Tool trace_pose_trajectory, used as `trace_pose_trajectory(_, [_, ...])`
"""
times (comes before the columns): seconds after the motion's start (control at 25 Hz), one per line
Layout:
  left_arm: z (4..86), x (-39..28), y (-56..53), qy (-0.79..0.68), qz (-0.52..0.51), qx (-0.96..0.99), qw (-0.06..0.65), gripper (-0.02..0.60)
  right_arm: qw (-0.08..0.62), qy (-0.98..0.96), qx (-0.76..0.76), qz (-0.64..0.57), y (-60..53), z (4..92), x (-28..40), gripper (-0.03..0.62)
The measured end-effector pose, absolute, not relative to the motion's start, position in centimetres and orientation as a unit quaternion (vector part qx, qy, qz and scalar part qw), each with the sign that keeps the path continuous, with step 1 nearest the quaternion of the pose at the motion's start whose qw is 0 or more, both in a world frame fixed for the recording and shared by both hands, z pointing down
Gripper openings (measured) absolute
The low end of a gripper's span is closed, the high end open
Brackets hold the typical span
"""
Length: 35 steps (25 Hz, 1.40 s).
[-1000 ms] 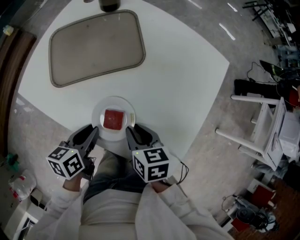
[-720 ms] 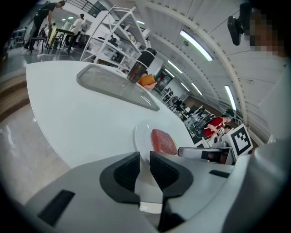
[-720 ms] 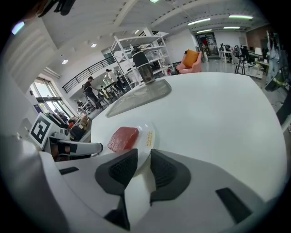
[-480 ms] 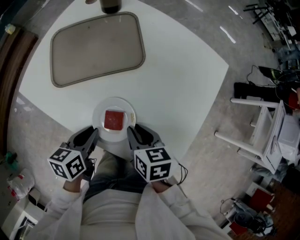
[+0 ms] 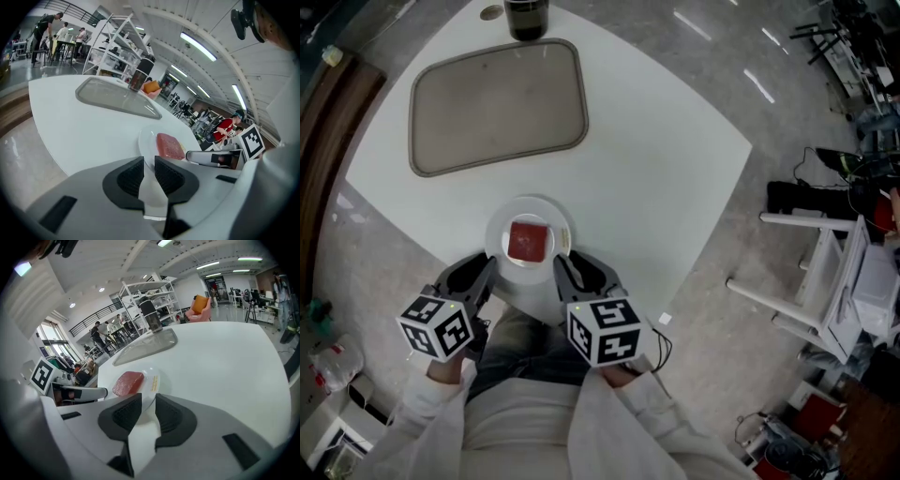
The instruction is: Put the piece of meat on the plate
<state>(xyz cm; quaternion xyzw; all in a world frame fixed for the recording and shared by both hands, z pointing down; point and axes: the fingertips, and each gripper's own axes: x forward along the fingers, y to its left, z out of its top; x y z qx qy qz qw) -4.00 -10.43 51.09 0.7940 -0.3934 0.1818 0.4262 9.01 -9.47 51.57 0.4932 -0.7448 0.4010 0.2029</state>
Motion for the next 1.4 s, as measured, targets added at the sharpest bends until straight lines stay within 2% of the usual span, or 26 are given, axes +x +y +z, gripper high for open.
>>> trace_pose_trajectory(0.6, [49.9,-4.1,-12.7,-0.408,0.167,0.801,0.405,0.075,0.197,-0.758,0.485,0.388,-12.2,50.8,8.9,0.098])
trace_pose_trajectory(1.08, [48.3,-7.8,-22.4,-0.360,0.186,0.833,0.377,0.075,0.165,-0.736,0.523,0.397,-20.7,49.6,5.1,0.098])
trace_pose_trajectory(1.4, [48.4,-10.0,-28.6,-0.357,0.185,0.834,0.377,0.075,0.167,-0.738,0.533,0.377,-27.2,49.1,3.0,0.098])
